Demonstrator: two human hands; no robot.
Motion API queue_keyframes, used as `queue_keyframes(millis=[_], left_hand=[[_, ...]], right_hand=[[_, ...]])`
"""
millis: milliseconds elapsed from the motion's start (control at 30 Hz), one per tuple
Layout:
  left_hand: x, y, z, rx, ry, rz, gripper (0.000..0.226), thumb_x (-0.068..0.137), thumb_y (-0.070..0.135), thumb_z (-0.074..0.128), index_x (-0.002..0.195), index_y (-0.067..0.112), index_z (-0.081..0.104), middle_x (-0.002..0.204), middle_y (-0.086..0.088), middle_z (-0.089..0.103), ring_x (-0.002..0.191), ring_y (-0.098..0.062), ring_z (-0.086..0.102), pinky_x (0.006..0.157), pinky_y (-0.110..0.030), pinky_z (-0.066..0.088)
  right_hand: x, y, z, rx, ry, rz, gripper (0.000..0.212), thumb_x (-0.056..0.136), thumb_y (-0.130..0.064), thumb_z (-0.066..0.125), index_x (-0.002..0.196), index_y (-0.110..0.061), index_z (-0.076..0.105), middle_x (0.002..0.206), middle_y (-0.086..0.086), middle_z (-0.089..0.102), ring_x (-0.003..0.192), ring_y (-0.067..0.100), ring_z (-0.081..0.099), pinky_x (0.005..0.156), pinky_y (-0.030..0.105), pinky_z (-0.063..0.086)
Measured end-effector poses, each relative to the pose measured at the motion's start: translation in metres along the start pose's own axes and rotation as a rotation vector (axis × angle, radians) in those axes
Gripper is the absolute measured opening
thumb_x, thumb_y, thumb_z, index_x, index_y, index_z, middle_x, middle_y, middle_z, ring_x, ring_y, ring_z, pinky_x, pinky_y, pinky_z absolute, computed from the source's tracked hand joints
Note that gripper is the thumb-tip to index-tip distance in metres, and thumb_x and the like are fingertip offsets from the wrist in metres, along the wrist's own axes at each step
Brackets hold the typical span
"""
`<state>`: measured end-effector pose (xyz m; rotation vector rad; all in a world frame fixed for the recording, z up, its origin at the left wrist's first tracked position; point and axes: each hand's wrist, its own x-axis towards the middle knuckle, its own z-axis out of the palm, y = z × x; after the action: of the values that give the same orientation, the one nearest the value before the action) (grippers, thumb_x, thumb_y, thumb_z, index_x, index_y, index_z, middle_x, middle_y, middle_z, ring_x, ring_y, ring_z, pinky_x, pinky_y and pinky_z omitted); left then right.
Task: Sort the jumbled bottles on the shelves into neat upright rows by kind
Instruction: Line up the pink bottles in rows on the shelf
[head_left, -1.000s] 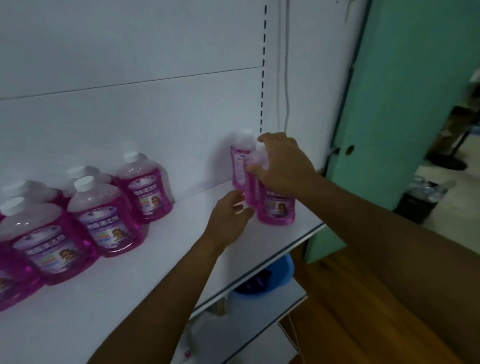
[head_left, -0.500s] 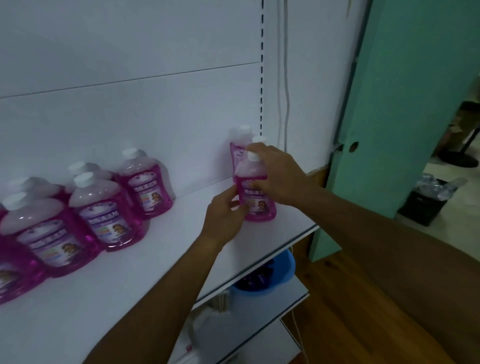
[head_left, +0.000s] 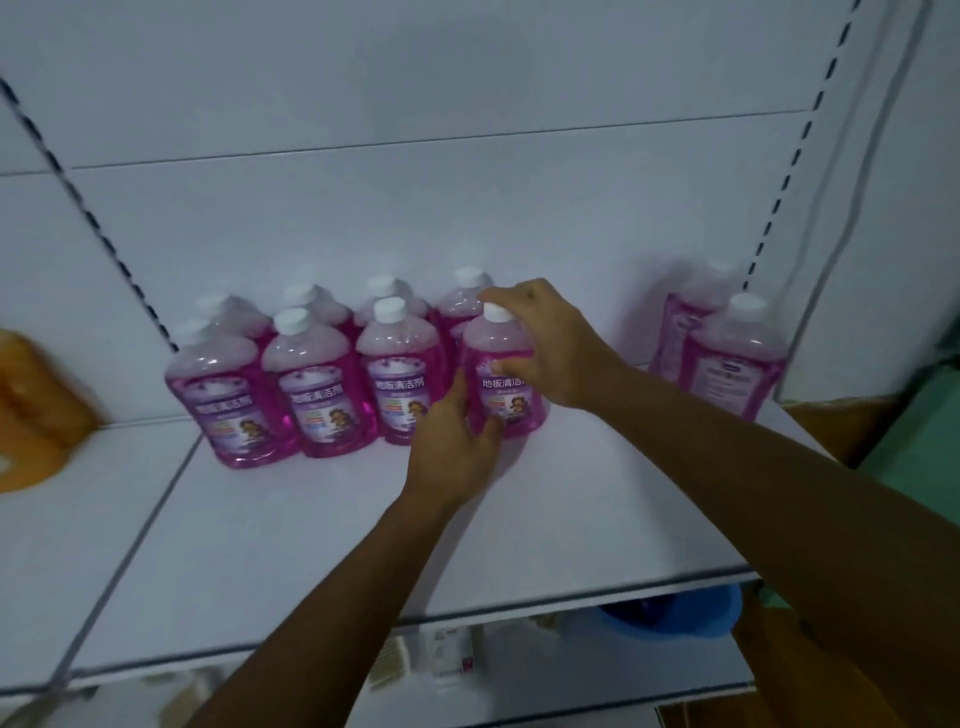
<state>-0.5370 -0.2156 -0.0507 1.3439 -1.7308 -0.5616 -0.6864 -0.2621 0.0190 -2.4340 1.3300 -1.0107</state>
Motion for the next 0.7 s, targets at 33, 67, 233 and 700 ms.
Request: queue_keyframes(millis=[33, 67, 233, 700], left_hand=[[0.001, -0.001, -0.005, 0.076, 0.02, -0.006, 0.041, 0.093, 0.018, 0.058, 0.133, 0.018, 0.052, 0.11, 0.007, 0.067, 0.093, -0.01, 0.063, 0.077, -0.017, 0.048], [0.002, -0.003, -0.009, 0.152, 0.046, -0.024, 0.033, 0.093, 0.02, 0.058, 0.127, 0.017, 0.057, 0.106, 0.003, 0.069, 0.088, -0.013, 0.065, 0.075, -0.023, 0.052], [-0.001, -0.006, -0.014, 0.353, -0.005, -0.119, 0.025, 0.093, 0.03, 0.054, 0.084, 0.014, 0.071, 0.076, 0.001, 0.071, 0.065, -0.015, 0.064, 0.069, -0.037, 0.058], [-0.012, 0.008, 0.013, 0.06, -0.241, -0.092, 0.036, 0.094, 0.026, 0.059, 0.128, 0.014, 0.057, 0.121, -0.001, 0.063, 0.111, -0.019, 0.059, 0.089, -0.025, 0.047]], right_hand=[[0.006, 0.0, 0.004, -0.003, -0.015, -0.018, 0.071, 0.074, -0.017, 0.081, 0.138, -0.019, 0.049, 0.117, 0.011, 0.045, 0.105, 0.022, 0.05, 0.099, 0.029, 0.042], [0.011, -0.001, 0.008, 0.001, -0.03, -0.029, 0.072, 0.075, -0.018, 0.081, 0.139, -0.02, 0.049, 0.114, 0.009, 0.041, 0.105, 0.02, 0.048, 0.099, 0.026, 0.041], [0.028, 0.004, 0.016, -0.013, -0.071, -0.027, 0.073, 0.077, -0.027, 0.079, 0.141, -0.026, 0.044, 0.119, 0.005, 0.043, 0.108, 0.017, 0.046, 0.099, 0.029, 0.042], [-0.004, -0.002, -0.005, -0.118, -0.075, 0.044, 0.087, 0.085, -0.032, 0.071, 0.153, -0.022, 0.017, 0.148, 0.007, 0.037, 0.135, 0.026, 0.029, 0.11, 0.042, 0.03]])
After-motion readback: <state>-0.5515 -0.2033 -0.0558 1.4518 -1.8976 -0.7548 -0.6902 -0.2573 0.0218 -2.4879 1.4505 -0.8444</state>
